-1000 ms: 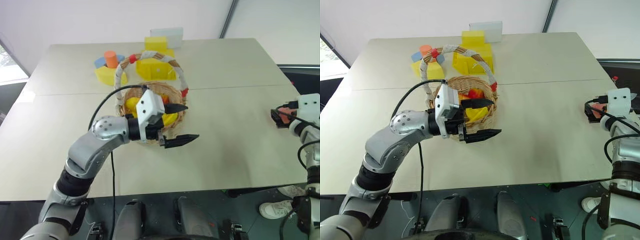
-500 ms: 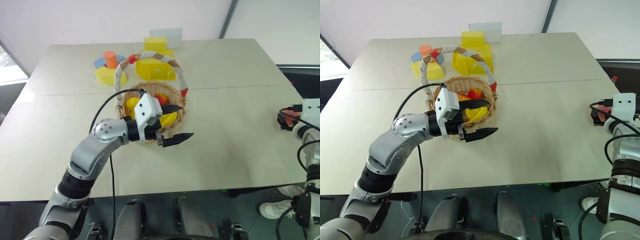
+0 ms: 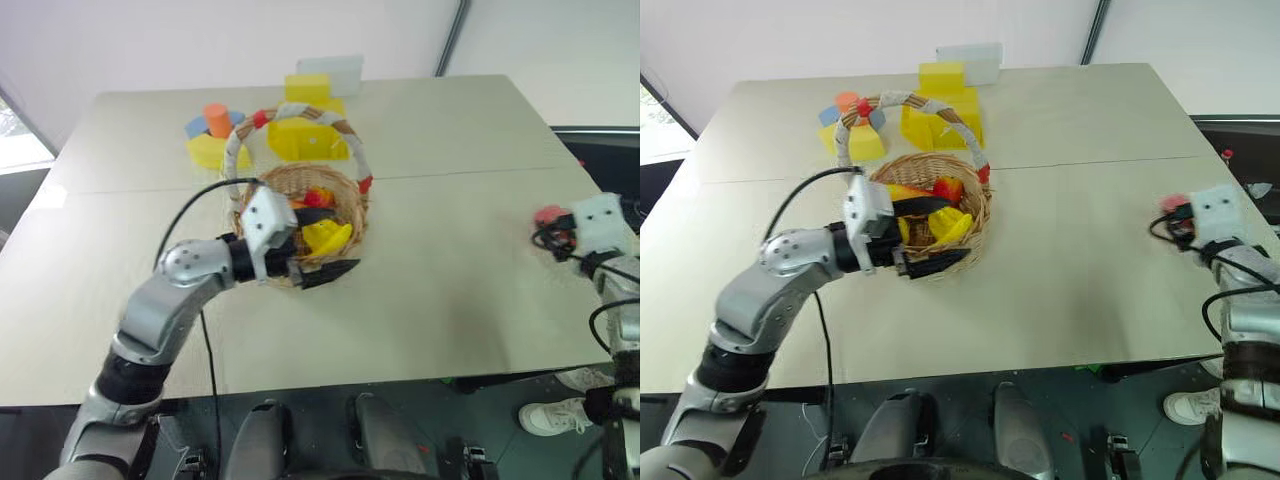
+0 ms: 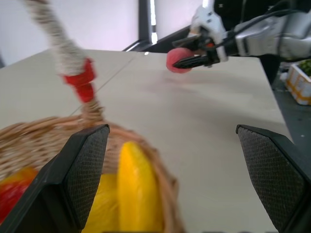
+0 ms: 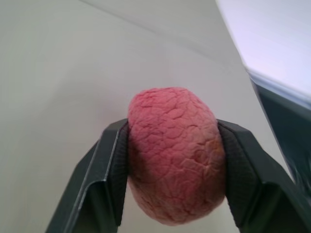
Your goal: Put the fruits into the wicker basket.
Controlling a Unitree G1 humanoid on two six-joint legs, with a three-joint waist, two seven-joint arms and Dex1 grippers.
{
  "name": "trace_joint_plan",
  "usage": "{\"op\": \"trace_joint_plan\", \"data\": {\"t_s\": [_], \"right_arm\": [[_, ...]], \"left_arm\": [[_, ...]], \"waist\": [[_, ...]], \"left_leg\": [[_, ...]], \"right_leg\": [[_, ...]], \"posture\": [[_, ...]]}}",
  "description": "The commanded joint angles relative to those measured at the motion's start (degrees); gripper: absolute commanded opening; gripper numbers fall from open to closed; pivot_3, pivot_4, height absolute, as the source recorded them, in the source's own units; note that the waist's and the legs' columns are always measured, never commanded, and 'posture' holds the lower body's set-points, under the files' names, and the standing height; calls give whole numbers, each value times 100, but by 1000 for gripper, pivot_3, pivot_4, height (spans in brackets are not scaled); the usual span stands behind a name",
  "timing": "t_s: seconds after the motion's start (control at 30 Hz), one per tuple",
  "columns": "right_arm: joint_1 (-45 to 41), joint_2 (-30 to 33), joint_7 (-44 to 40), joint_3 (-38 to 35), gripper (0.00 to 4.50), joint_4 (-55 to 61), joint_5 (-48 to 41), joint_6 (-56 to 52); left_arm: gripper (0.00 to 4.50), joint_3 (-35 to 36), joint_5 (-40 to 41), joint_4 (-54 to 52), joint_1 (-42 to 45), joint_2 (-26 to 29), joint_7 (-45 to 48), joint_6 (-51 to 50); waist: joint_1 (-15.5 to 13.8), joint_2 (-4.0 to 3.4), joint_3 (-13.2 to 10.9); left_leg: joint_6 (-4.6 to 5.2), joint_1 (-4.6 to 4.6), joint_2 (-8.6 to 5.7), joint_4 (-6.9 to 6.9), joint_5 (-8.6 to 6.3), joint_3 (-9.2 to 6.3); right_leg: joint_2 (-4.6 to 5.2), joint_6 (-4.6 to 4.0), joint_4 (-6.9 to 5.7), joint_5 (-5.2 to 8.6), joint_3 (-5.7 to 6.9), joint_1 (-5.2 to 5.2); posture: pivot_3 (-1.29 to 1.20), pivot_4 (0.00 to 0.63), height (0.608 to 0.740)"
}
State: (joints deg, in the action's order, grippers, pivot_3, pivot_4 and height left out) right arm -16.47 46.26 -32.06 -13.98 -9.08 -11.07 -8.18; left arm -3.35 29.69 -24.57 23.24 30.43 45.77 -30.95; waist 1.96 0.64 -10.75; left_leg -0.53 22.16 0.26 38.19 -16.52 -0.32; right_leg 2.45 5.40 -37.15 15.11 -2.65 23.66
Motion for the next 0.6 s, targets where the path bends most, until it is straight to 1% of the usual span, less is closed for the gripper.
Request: {"op": "trace_joint_plan", "data": {"t_s": [0.03, 0.1, 0.17, 0.27, 0.33, 0.37, 0.47, 0.53, 0.6], "right_arm": [[76, 194, -913, -89, 2063, 2206, -1377, -736], [38, 225, -1212, -49, 2063, 3125, -2252, -1396], [-228, 160, -1254, 106, 2063, 3725, -3038, -1981], [-650, -20, -1166, 540, 2063, 4153, -3467, -2471], [-946, -192, -1151, 1038, 2063, 4290, -3289, -2571], [-1144, -365, -1010, 1338, 2063, 4229, -3038, -2582], [-1653, -843, -552, 2054, 2063, 3838, -2144, -2478], [-1796, -1009, -447, 2248, 2063, 3657, -1787, -2412], [-2181, -1454, -116, 2766, 2063, 3046, -1063, -2200]], "left_arm": [[4500, 700, 421, -295, -275, 326, 181, 8], [4500, 1050, 560, -285, -477, 539, 215, -24], [4500, 1363, 676, -248, -638, 733, 225, -43], [4500, 1565, 731, -254, -817, 955, 247, -81], [4500, 1633, 684, -286, -904, 1037, 226, -56], [4500, 1662, 691, -310, -937, 1050, 195, -62], [4500, 1707, 742, -406, -1023, 1060, 126, -109], [4500, 1711, 751, -424, -1045, 1064, 105, -121], [4500, 1698, 711, -452, -1104, 1060, 72, -117]], "waist": [[5, -2, 0], [-2, -1, 0], [-17, 9, -4], [-77, 12, -3], [-113, 13, -2], [-120, 14, -3], [-115, 16, -3], [-126, 16, -3], [-115, 17, -3]], "left_leg": [[0, -1, 6, 0, 0, -3], [0, 0, 10, 1, 0, -7], [0, 0, 12, 2, 0, -12], [0, 0, 10, 5, 0, -11], [0, -1, 6, 5, 0, -10], [0, 1, 5, 5, 0, -10], [0, 8, 5, 5, -1, -8], [0, 14, 5, 4, 0, -7], [-1, 20, 4, 4, 0, -7]], "right_leg": [[-4, 0, -1, 0, 3, -3], [-4, -1, 0, 0, 9, -4], [1, -1, 4, 1, 12, -8], [10, -1, 7, 0, 16, -12], [9, -2, 8, 0, 18, -11], [11, -2, 8, 1, 18, -10], [16, -3, 9, 0, 19, -1], [17, -3, 7, 0, 19, 7], [17, -3, 7, 0, 19, 13]], "posture": [[0, 150, 740], [0, 150, 740], [0, 150, 740], [0, 150, 740], [0, 150, 740], [0, 150, 740], [0, 150, 740], [0, 150, 740], [0, 150, 740]]}}
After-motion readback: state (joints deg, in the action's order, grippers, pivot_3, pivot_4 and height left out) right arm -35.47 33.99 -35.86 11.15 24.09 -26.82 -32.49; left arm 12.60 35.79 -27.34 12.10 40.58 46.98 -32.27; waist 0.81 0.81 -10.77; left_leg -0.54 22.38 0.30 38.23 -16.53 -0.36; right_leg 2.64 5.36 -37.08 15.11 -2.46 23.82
